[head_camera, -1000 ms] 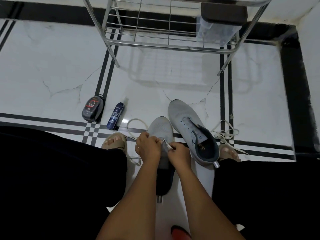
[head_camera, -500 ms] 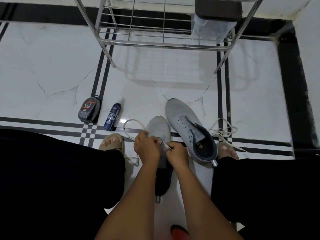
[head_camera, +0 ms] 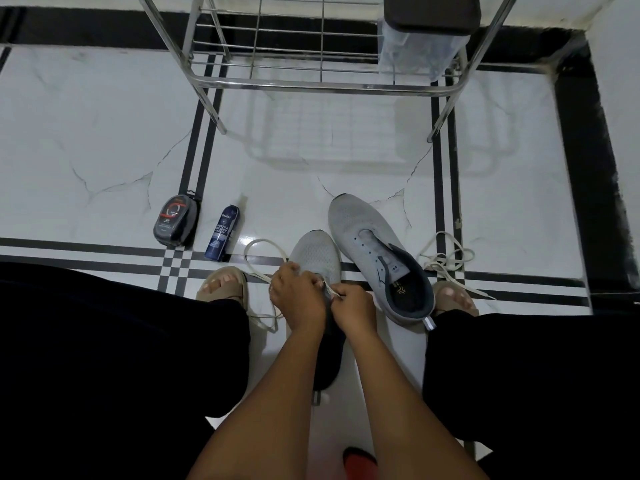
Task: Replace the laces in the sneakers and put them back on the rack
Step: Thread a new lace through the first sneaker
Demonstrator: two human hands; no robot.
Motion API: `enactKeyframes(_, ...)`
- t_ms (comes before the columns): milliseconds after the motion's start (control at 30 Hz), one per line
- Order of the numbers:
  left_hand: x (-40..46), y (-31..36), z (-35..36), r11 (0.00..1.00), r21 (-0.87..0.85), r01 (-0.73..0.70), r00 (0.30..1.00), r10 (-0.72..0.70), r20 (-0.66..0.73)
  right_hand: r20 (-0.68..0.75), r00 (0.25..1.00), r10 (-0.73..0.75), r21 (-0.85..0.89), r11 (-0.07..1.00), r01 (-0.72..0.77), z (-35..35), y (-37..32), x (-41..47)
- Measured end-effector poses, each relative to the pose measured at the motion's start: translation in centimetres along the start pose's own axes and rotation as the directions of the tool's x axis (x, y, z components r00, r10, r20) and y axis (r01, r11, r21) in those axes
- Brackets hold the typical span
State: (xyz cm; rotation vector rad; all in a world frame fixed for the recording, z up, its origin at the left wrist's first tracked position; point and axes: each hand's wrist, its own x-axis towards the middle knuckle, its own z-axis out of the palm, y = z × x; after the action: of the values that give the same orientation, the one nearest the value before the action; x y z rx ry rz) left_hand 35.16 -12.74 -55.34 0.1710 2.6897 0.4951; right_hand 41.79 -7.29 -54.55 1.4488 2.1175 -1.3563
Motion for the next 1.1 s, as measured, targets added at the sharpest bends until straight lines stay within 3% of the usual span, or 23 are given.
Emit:
enactKeyframes(67,-0.2,0.1,0.2,0.993,0.083,-0.083,0.996,0.086,-0.034,0.004,1.000,0.000,-0.005,1.000,0.000,0.1,0.1,0.0)
enactKeyframes(133,-0.4,0.1,0.3,0.992,0.104,-0.071,0.996,0.075,-0.038,0.008,1.000,-0.004,-0.007,1.000,0.004,0.1,0.1,0.0)
enactKeyframes(200,-0.5,0.1,0.2,0.992,0.111,-0.056,0.998,0.056,0.005,0.007,1.000,-0.007,-0.001,1.000,0.007,0.1,0.2,0.0)
enactKeyframes(300,-0.8,0.2,-0.1,0.988,0.033,-0.151,0.983,0.146,0.108,-0.016,1.000,-0.012,0.021,1.000,0.012,0.1,0.7,0.2)
enactKeyframes(400,-1.2,0.2,-0.3,0.974,0.091,-0.206,0.975,0.196,0.106,-0.016,1.000,-0.010,0.038,0.999,0.011,0.4,1.2,0.5)
enactKeyframes(667,-1.2,0.0,-0.5,0.993,0.006,-0.120,0.983,0.118,0.143,0.005,1.000,0.017,0.039,0.999,-0.017,1.3,1.7,0.9)
enactKeyframes(833,-1.5,-0.3,0.0,0.989,0.068,-0.133,0.990,0.131,0.044,0.011,1.000,0.019,0.031,0.999,-0.019,1.6,1.6,0.9)
enactKeyframes(933,-1.1,-0.5,0.0,0.999,-0.015,-0.052,0.997,0.051,-0.050,0.006,1.000,0.014,0.018,1.000,-0.014,1.6,1.6,0.8)
enactKeyframes(1100,-0.6,0.0,0.0,0.996,-0.074,-0.049,0.999,0.049,-0.001,-0.005,1.000,-0.027,0.035,0.999,0.027,1.4,1.8,0.8)
